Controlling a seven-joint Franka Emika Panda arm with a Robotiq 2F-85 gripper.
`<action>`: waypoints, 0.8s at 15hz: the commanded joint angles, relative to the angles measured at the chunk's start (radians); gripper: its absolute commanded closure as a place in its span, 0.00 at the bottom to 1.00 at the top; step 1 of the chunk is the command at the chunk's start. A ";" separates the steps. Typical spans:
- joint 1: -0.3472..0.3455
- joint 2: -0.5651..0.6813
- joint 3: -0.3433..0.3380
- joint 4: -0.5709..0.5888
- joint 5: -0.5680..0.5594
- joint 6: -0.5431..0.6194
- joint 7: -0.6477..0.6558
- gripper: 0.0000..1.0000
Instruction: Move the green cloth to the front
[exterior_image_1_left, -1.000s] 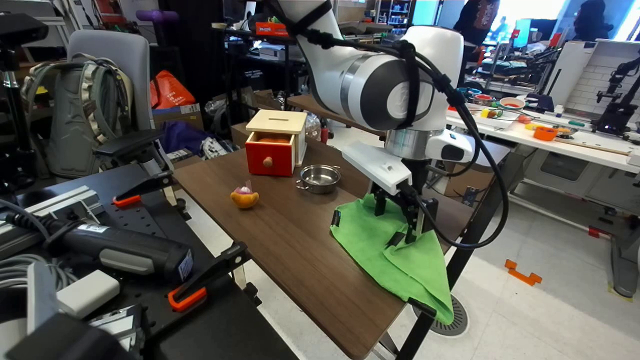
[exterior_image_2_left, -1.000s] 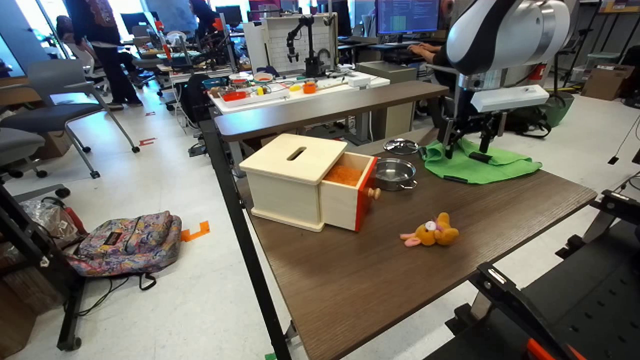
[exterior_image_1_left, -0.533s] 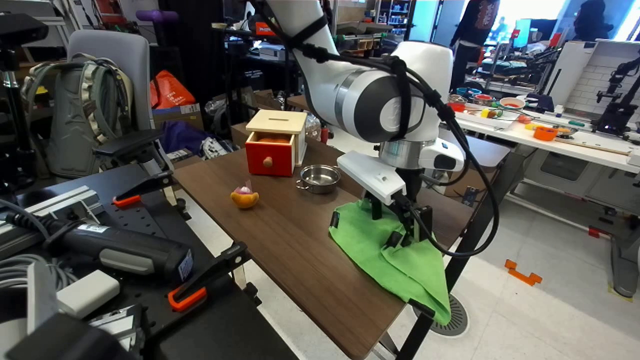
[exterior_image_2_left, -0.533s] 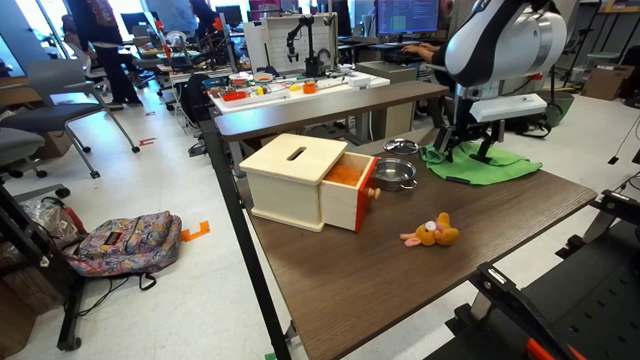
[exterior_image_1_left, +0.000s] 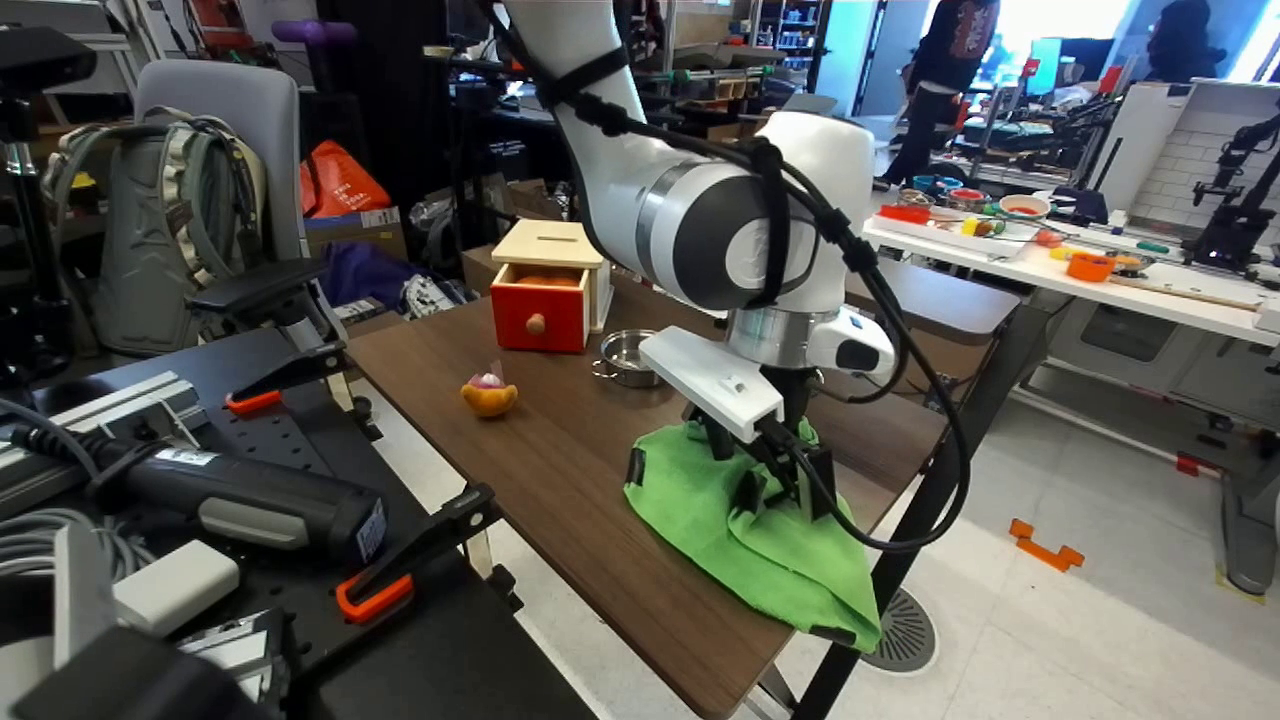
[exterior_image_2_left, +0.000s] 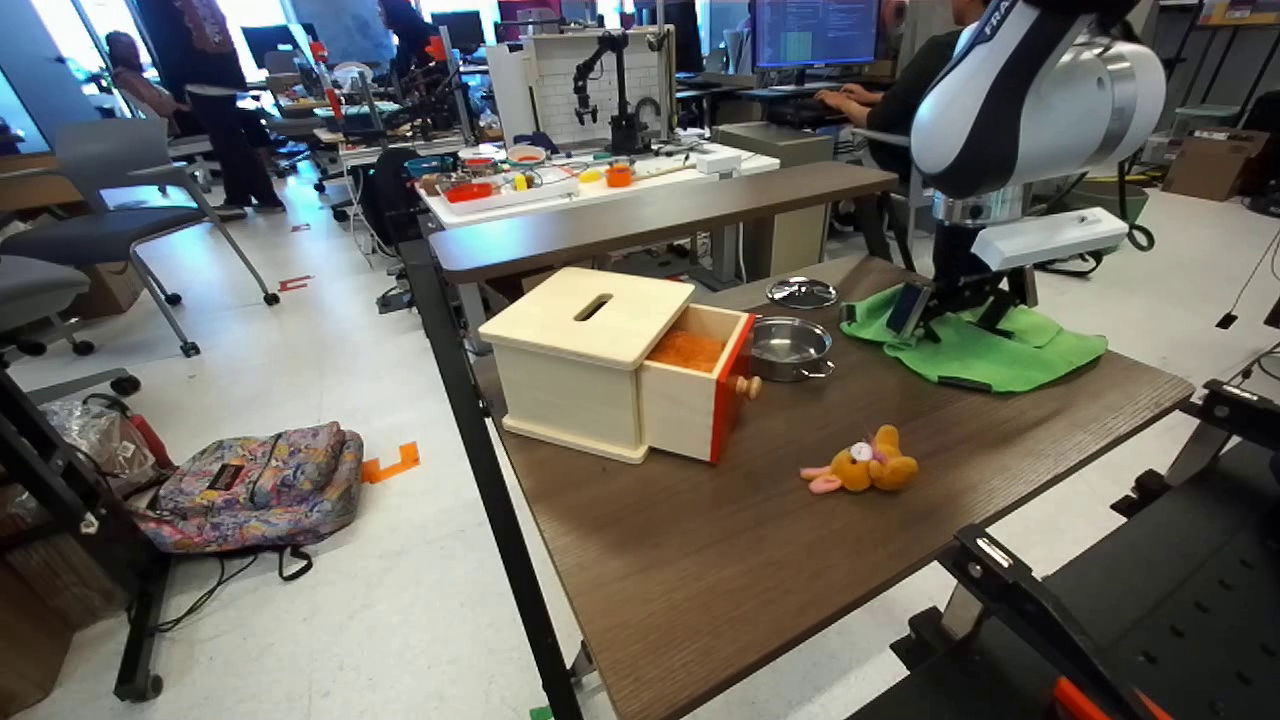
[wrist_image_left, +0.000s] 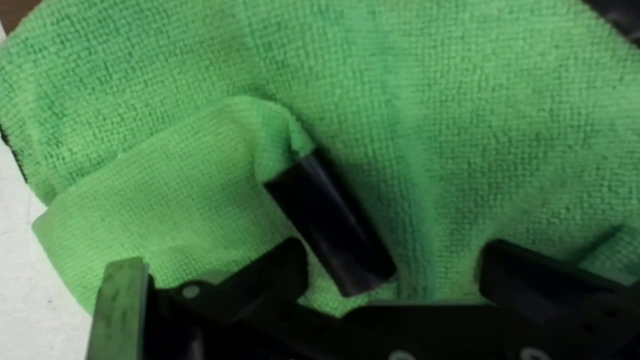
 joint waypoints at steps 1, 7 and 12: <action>0.014 -0.058 -0.003 -0.157 -0.041 0.062 -0.033 0.00; 0.090 -0.107 -0.050 -0.335 -0.130 0.228 -0.011 0.00; 0.161 -0.161 -0.069 -0.436 -0.157 0.282 0.000 0.00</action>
